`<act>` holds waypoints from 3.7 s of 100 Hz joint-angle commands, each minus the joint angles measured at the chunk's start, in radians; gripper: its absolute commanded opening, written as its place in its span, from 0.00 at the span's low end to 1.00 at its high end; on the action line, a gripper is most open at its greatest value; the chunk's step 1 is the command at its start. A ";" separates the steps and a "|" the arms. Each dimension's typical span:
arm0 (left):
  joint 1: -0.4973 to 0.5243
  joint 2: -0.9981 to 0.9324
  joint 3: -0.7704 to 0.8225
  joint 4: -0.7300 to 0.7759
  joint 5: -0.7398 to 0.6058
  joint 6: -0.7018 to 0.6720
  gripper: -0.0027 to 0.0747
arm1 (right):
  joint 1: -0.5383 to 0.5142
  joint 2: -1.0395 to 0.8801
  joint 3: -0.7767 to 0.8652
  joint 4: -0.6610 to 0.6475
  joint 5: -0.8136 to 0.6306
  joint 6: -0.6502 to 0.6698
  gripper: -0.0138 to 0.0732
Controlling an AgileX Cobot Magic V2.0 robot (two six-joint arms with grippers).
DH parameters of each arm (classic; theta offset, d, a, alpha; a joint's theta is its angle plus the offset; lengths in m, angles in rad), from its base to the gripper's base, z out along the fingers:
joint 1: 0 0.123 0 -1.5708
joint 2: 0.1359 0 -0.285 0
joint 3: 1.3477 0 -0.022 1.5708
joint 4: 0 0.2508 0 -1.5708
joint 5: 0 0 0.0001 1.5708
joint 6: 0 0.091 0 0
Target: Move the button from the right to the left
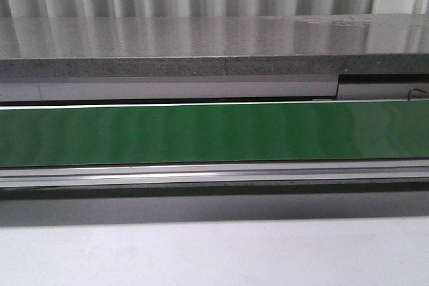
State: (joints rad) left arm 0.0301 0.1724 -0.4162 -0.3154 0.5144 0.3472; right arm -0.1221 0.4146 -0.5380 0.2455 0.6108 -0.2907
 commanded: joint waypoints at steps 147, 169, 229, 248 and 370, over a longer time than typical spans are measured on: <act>-0.014 -0.212 0.440 0.431 -0.530 -0.493 0.01 | 0.000 0.003 -0.027 0.002 -0.069 -0.007 0.08; -0.014 -0.212 0.440 0.431 -0.530 -0.493 0.01 | 0.000 0.003 -0.027 0.002 -0.069 -0.007 0.08; -0.014 -0.212 0.440 0.431 -0.530 -0.493 0.01 | 0.073 -0.067 0.068 -0.017 -0.243 0.022 0.08; -0.014 -0.212 0.440 0.431 -0.530 -0.493 0.01 | 0.165 -0.178 0.243 -0.117 -0.451 0.149 0.08; -0.014 -0.212 0.440 0.431 -0.530 -0.493 0.01 | 0.143 -0.440 0.548 -0.317 -0.630 0.434 0.08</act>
State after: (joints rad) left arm 0.0156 -0.0044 -0.0028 0.1189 0.0687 -0.1375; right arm 0.0344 -0.0086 0.0258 -0.0612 0.0698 0.1436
